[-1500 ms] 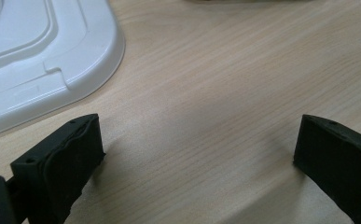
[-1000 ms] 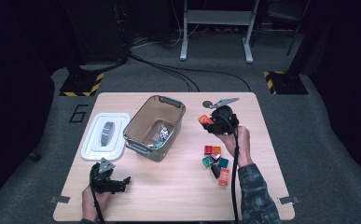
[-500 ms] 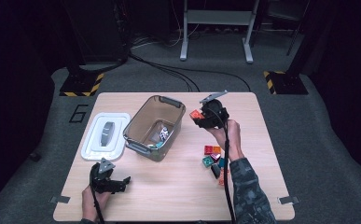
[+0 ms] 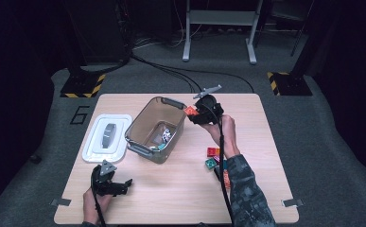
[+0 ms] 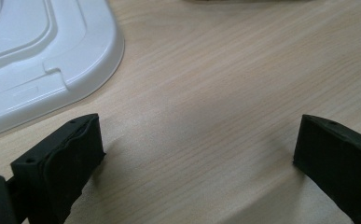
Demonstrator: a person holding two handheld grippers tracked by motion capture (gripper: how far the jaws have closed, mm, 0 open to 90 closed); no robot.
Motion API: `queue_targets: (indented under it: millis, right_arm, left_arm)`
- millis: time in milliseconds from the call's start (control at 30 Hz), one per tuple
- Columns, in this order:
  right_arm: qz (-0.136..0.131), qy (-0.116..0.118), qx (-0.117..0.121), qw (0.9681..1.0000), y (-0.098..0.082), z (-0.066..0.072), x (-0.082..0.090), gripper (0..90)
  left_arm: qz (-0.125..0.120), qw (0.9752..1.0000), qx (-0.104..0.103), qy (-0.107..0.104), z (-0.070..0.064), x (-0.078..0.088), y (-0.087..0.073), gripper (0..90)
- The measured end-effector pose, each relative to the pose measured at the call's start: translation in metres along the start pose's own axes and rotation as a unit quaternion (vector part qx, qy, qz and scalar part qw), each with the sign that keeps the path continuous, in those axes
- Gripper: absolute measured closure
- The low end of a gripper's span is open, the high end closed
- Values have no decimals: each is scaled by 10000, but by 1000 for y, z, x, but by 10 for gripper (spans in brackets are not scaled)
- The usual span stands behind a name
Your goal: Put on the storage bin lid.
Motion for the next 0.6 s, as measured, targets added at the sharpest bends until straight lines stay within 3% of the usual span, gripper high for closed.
queue_targets:
  millis: [333, 433, 600]
  right_arm:
    - [62, 160, 243, 9996, 20, 15, -13, 586]
    - [135, 215, 203, 9995, 26, 22, -17, 586]
    - [158, 323, 336, 9988, 33, 35, -28, 586]
  left_arm:
    - [30, 10000, -46, -16, 0, 0, 0, 11]
    - [69, 10000, -45, -28, 0, 1, -1, 11]
    - [46, 10000, -42, -29, 0, 1, 0, 11]
Point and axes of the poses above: each handheld gripper's, and its own axes: x roughly backward along the jaws, y roughly out of its top, z roughly to its left, the point moved 5 cm from there along -x, roughly forward along the jaws, and after that the axes turned 4 degrees about x, right-handed, at the moved point
